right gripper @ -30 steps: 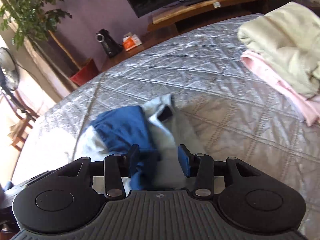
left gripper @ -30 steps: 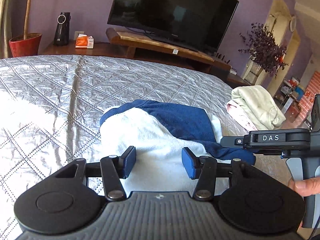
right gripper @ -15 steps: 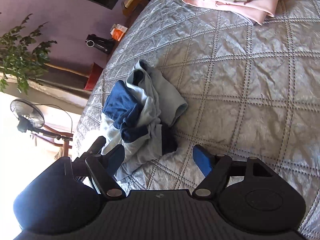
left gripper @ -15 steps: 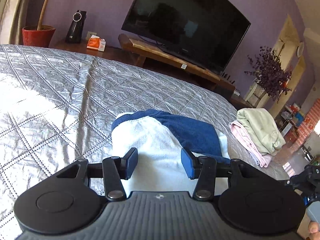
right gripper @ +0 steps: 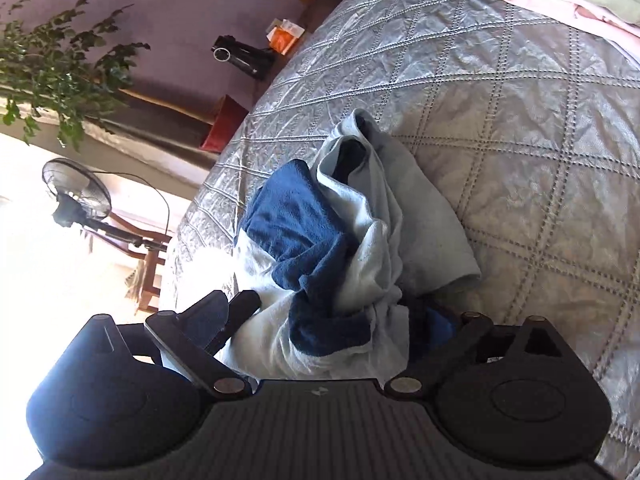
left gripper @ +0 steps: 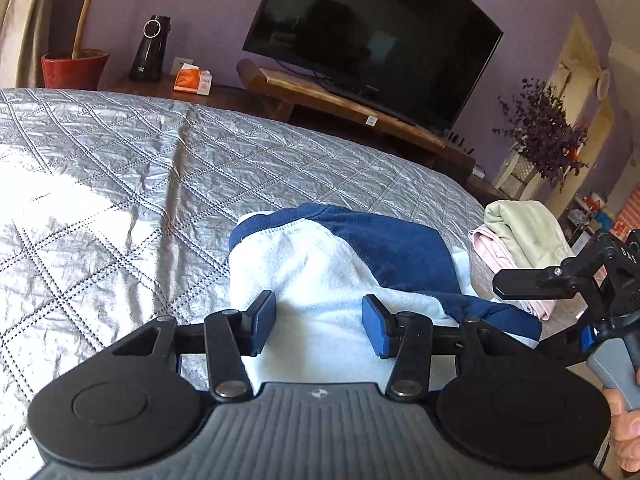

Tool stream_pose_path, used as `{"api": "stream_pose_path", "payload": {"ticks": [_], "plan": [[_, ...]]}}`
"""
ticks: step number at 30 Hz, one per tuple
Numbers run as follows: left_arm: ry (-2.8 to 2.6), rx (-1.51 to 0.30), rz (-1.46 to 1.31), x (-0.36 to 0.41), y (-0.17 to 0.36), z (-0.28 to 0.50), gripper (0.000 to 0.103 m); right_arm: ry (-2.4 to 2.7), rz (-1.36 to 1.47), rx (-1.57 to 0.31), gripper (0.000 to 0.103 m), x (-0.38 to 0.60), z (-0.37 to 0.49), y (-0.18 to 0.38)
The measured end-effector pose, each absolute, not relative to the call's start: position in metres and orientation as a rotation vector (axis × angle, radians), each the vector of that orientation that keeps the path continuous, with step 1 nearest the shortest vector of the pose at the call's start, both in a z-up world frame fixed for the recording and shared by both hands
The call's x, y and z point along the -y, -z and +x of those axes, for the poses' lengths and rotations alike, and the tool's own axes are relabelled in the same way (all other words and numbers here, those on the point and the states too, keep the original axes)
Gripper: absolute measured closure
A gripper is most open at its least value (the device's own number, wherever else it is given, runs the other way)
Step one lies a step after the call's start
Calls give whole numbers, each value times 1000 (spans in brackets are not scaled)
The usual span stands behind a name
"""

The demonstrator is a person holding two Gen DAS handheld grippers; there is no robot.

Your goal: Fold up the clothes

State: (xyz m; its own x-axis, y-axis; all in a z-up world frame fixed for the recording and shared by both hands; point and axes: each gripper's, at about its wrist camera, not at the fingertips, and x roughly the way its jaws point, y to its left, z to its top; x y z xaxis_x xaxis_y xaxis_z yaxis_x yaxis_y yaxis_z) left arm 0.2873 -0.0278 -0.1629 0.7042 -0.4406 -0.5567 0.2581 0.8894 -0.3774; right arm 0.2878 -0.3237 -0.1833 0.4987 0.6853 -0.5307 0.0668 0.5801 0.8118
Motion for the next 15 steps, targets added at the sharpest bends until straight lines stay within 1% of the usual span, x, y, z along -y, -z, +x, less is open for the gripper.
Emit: {"api": "stream_pose_path", "payload": {"ticks": [3,4,8,11,12,13,14,15], "plan": [[393,-696,-326,23,165,289,63,-488,897,-997,3,324,301,185],[395,-698,-334,22,165,289,63,-512,874,-993,0,322,304,184],[399,-700,-345,20,165,289,63,-553,767,-993,0,309,310,177],[398,-700,-348,20,165,289,63,-558,598,-1052,5,292,311,164],[397,-701,-349,20,165,289,63,-566,592,-1081,14,290,312,165],[397,-701,-353,20,165,289,64,-571,625,-1117,52,291,313,170],[398,-702,-354,19,165,289,64,-575,658,-1152,64,293,315,174],[398,-702,-353,19,165,289,64,-583,678,-1165,64,294,314,178]]}}
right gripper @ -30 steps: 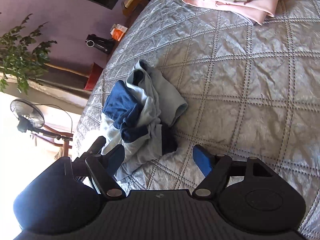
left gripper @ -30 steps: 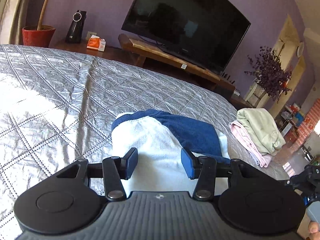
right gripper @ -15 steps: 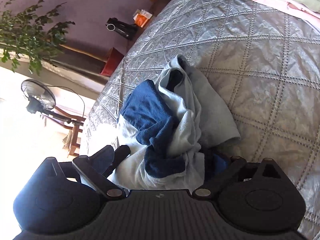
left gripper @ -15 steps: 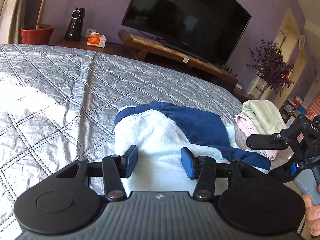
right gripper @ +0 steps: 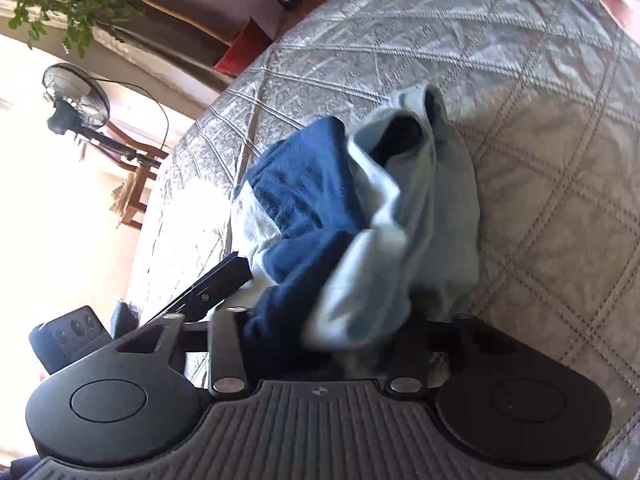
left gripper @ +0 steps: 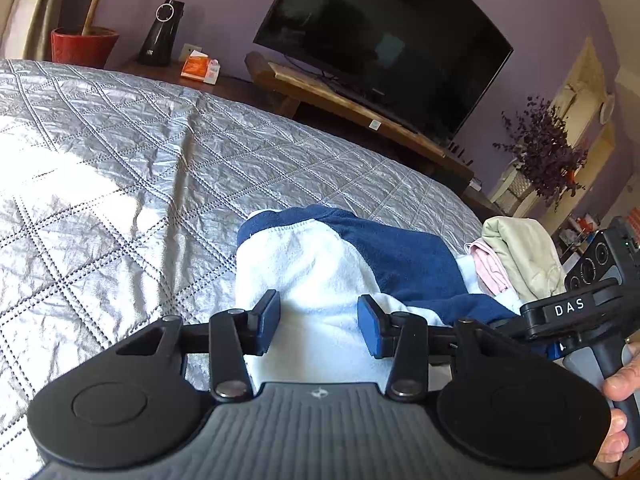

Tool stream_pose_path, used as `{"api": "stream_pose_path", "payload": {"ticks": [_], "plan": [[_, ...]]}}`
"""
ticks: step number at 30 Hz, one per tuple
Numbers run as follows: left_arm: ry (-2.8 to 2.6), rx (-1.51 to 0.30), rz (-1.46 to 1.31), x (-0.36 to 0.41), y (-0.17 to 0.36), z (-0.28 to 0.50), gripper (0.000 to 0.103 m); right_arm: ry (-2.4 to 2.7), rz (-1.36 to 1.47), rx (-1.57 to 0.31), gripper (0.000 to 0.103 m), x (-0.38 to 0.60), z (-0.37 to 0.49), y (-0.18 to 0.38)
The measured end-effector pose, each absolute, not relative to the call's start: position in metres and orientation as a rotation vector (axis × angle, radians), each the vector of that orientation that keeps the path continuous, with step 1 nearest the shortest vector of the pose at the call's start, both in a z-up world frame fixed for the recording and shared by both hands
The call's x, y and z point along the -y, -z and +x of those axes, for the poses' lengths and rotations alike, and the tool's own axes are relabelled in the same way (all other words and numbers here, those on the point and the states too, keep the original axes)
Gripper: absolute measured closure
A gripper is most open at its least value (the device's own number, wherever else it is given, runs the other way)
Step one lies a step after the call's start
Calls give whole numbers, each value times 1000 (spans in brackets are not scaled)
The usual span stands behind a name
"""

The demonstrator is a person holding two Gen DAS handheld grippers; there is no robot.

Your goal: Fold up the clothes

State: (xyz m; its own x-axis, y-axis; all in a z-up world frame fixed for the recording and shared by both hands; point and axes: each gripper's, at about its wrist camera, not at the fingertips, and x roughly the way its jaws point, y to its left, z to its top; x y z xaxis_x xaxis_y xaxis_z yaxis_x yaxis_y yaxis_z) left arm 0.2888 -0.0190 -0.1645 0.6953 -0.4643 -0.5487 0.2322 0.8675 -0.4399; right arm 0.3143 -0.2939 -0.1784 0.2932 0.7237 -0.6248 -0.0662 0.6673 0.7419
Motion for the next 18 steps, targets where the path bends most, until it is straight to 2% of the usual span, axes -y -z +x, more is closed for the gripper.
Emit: {"api": "stream_pose_path", "payload": {"ticks": [4,12,13,18], "plan": [[396,-699,-353,19,164,289,64,-575,751,-1156,66,301,303,183],[403,-667,-402,12,158,290,61,-568,1150,-992,70,318,249,179],[394,-644,-413,9,155,289,56,-563,1177,-970,70,319,242,176],[358,-537,-481,-8,143,282,49,-513,1258,-873,70,329,225,168]]}}
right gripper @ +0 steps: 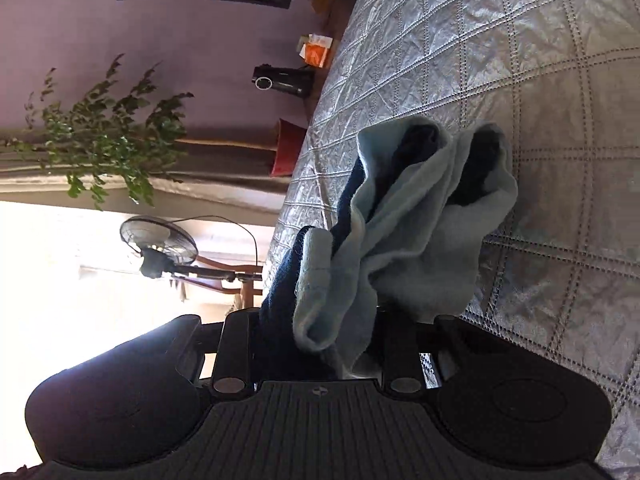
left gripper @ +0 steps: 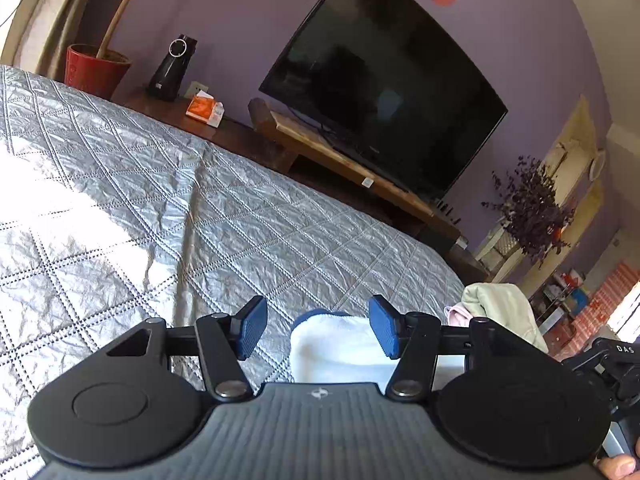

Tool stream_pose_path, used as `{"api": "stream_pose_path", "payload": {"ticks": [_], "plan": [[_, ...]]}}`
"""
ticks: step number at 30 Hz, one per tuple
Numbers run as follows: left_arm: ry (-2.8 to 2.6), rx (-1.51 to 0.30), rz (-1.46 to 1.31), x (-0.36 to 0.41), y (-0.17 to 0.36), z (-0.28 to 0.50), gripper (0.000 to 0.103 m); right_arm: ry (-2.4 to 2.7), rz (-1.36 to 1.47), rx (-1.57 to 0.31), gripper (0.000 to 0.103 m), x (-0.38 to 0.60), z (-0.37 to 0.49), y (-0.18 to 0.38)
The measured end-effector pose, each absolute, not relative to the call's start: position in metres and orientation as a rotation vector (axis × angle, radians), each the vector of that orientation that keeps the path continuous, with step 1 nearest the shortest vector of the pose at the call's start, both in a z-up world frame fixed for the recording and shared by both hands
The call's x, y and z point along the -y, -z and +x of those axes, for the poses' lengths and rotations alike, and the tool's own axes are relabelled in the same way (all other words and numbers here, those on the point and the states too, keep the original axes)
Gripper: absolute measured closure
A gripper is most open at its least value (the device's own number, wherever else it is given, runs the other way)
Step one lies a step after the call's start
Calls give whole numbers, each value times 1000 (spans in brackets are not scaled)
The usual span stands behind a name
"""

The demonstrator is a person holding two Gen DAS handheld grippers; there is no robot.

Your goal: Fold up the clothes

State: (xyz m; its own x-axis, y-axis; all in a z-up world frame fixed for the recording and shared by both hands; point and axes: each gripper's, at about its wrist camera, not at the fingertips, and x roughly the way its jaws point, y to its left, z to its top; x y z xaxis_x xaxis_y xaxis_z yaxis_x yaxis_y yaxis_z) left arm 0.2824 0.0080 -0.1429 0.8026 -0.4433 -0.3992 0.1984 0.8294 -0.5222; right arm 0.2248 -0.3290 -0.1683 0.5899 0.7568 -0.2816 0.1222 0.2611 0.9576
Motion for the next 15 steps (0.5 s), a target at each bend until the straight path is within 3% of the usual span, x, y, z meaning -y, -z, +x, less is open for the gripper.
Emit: {"api": "stream_pose_path", "payload": {"ticks": [4,12,15], "plan": [[301,-569,-541,-19,150,287,47,-464,1293,-747,70,359,224,148],[310,-595,-542,-15,156,290,48,-301,1274,-285,70,458,240,73],[322,-602,-529,-10,157,291,47,-151,1230,-153,70,484,238,72]]}}
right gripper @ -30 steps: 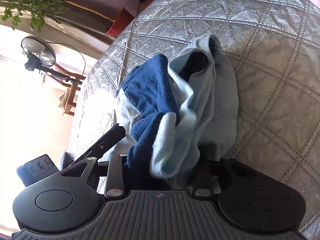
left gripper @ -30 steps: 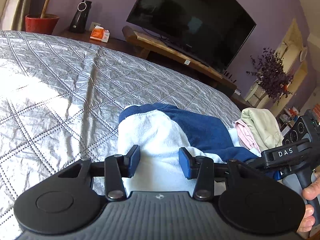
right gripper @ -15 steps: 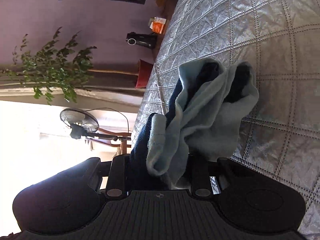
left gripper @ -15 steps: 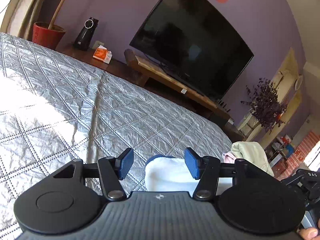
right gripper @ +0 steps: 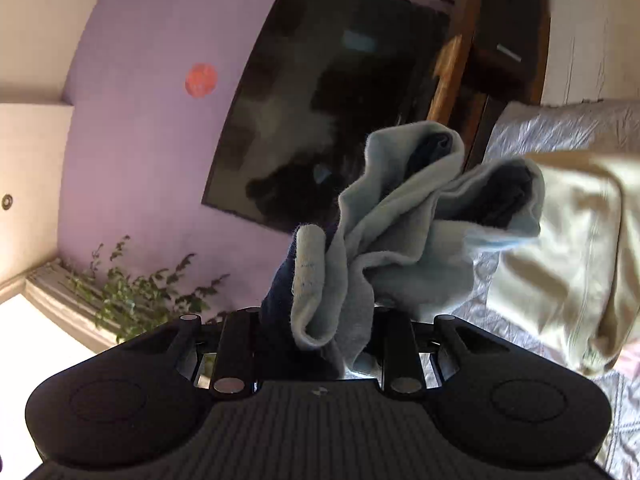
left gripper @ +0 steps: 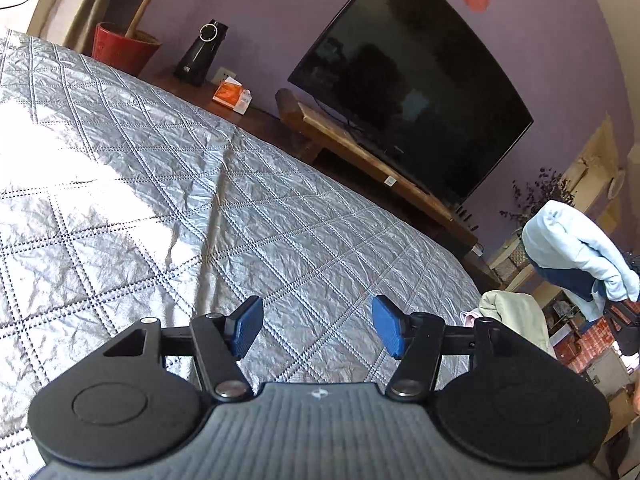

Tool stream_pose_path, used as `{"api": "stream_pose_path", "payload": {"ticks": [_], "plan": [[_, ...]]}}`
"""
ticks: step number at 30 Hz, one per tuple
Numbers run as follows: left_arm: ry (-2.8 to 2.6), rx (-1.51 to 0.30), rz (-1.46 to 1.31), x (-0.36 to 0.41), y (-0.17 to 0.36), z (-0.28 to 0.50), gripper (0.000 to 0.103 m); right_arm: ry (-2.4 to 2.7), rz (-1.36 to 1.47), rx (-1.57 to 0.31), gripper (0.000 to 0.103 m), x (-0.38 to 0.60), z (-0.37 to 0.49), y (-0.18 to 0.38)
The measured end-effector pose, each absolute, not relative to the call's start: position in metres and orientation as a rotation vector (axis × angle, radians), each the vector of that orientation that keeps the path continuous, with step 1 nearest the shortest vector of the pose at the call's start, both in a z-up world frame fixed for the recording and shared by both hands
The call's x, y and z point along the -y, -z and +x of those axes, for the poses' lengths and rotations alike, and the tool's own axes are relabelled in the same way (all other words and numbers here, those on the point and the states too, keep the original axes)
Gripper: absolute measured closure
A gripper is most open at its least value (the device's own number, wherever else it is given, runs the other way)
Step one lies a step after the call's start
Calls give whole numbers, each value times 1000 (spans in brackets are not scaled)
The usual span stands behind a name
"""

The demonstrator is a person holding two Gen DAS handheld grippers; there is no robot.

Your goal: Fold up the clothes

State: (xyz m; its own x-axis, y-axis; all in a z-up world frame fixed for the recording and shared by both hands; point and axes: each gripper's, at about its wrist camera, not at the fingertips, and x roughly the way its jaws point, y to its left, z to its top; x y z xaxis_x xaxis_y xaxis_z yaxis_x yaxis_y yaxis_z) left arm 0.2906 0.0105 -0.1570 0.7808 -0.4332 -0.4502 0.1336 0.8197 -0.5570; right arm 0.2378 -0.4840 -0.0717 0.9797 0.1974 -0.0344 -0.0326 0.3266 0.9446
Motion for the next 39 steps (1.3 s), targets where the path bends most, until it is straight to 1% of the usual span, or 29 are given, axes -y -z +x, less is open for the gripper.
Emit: {"api": "stream_pose_path", "payload": {"ticks": [2,5,8,9,12,14,15,16,17,20,23,24,25,26,28,30,32,37,39], "plan": [[322,-604,-520,-8,157,291,47,-11,1203,-162,70,489,238,95],[317,-610,-503,-6,157,291,45,166,1207,-268,70,491,243,146],[311,-613,-495,-8,158,291,44,255,1195,-291,70,487,243,178],[309,-614,-497,-8,158,291,44,251,1164,-297,68,484,245,176],[311,-617,-504,-9,159,291,44,256,1087,-337,60,484,250,159],[316,-619,-496,-9,159,292,43,298,1054,-367,52,488,244,147],[315,-622,-490,-8,159,291,42,319,1038,-381,50,490,241,142],[314,-624,-485,-8,159,291,39,347,1008,-396,42,492,235,136],[310,-629,-478,-7,159,291,35,382,965,-412,39,492,227,132],[286,-649,-456,-5,157,291,26,463,704,-438,38,479,203,106],[279,-657,-439,-3,156,289,22,475,469,-368,34,459,202,75],[280,-661,-440,-3,155,290,22,473,390,-341,28,452,208,65],[280,-666,-440,-3,155,290,20,462,313,-330,18,446,215,57],[279,-672,-441,-4,155,291,18,438,251,-344,17,444,225,53],[280,-685,-442,-4,156,292,18,414,180,-429,19,446,250,53],[286,-694,-447,-4,156,292,18,432,149,-543,24,453,276,59],[292,-697,-454,-5,155,291,16,476,166,-634,24,463,292,64],[295,-736,-450,0,150,290,11,509,144,-666,24,452,262,50],[300,-757,-386,10,144,283,11,482,132,-688,23,440,238,43]]}}
